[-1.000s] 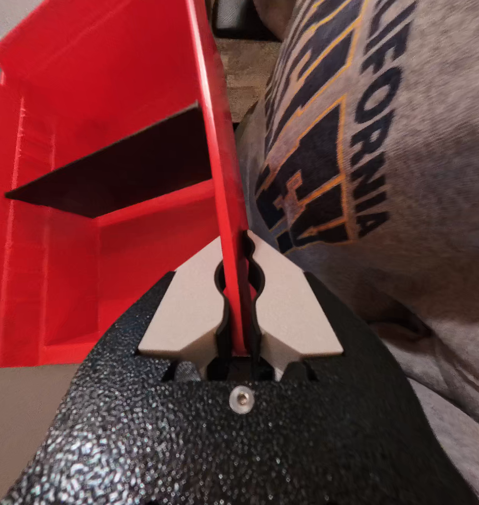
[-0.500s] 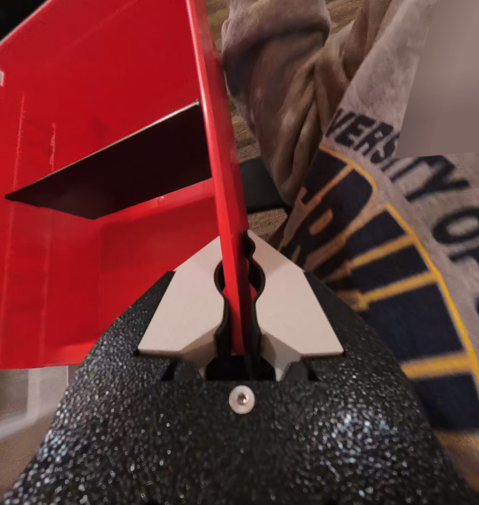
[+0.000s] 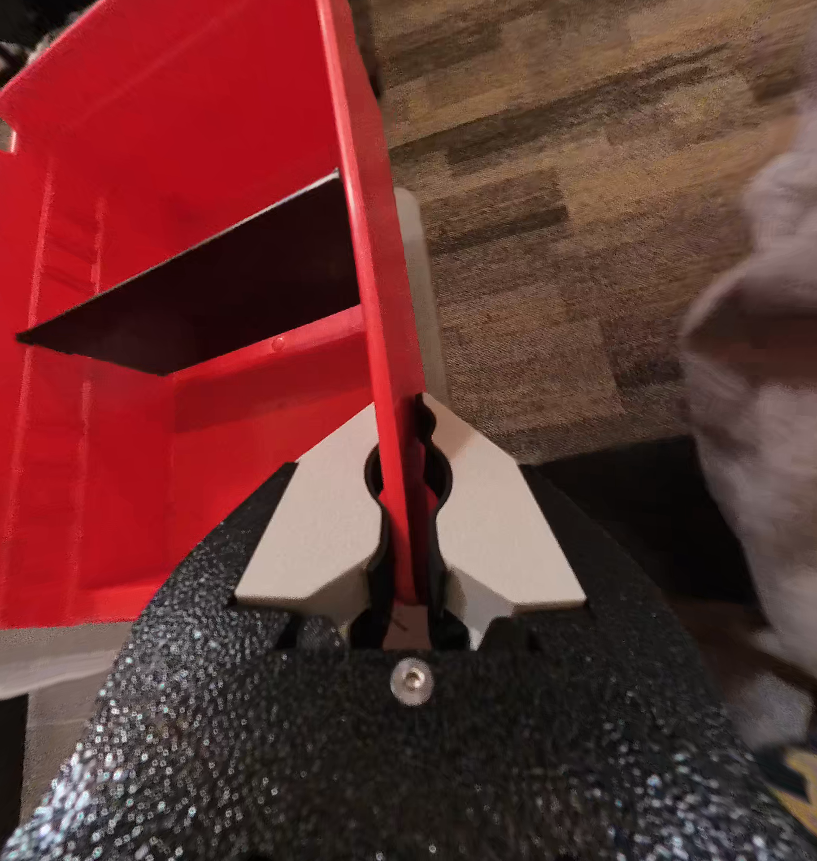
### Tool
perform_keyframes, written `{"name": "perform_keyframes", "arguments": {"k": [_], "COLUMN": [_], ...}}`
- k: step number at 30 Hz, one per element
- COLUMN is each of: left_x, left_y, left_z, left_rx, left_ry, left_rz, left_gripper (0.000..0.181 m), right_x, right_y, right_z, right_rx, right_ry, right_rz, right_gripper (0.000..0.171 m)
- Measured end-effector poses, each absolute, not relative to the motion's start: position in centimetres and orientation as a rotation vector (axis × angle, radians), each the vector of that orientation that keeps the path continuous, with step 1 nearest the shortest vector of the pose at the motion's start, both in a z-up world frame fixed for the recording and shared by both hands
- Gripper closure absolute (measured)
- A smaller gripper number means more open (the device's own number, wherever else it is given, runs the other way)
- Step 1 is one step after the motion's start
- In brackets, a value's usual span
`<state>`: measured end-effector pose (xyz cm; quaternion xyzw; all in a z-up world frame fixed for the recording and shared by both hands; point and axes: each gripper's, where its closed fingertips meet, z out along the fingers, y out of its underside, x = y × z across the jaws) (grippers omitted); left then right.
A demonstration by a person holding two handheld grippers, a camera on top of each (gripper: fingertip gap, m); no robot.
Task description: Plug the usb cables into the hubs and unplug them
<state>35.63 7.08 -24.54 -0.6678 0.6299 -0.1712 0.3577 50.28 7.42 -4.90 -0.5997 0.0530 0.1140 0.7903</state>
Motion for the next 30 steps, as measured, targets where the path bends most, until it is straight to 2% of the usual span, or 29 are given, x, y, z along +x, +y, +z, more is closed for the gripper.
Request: {"name": "perform_keyframes", "arguments": {"k": [1,11,13,16,19,22,27,29,30], "left_x": [36.2,37.4,36.6,34.6,30.7,23.9,7.0,2.2,1.1], "left_y": [8.2,15.0,15.5,15.1,13.2,14.5,21.1,22.5,22.8], "left_z": [-24.9,-29.1,-27.6,-22.3,-19.4,-18.0,-17.2,-19.3,-21.1], "left_rx": [-1.737,-1.799,-1.74,-1.536,-1.559,-1.653,-1.755,-1.886,-1.993], "left_ry": [1.605,1.525,1.468,1.328,1.252,1.089,0.695,0.63,0.595], "left_rz": [-0.424,-0.246,-0.207,-0.181,-0.269,-0.222,0.268,0.357,0.304], "left_gripper": [0.178,0.175,0.158,0.13,0.092,0.087,0.089,0.091,0.086], "right_x": [50.4,49.2,49.4,48.9,48.2,47.3,45.4,44.7,44.4], "right_y": [7.8,11.7,12.1,12.2,12.3,12.9,13.5,13.5,13.5], "right_z": [-5.3,-9.0,-9.3,-8.8,-8.3,-8.3,-8.0,-7.7,-7.7], "right_rx": [-1.311,-1.488,-1.501,-1.479,-1.452,-1.457,-1.474,-1.469,-1.469], "right_ry": [0.123,0.103,0.131,0.117,0.092,0.068,0.014,-0.014,-0.026], "right_rz": [0.248,0.375,0.365,0.395,0.436,0.474,0.495,0.497,0.498], "right_gripper": [0.142,0.138,0.132,0.129,0.129,0.129,0.129,0.129,0.129]}}
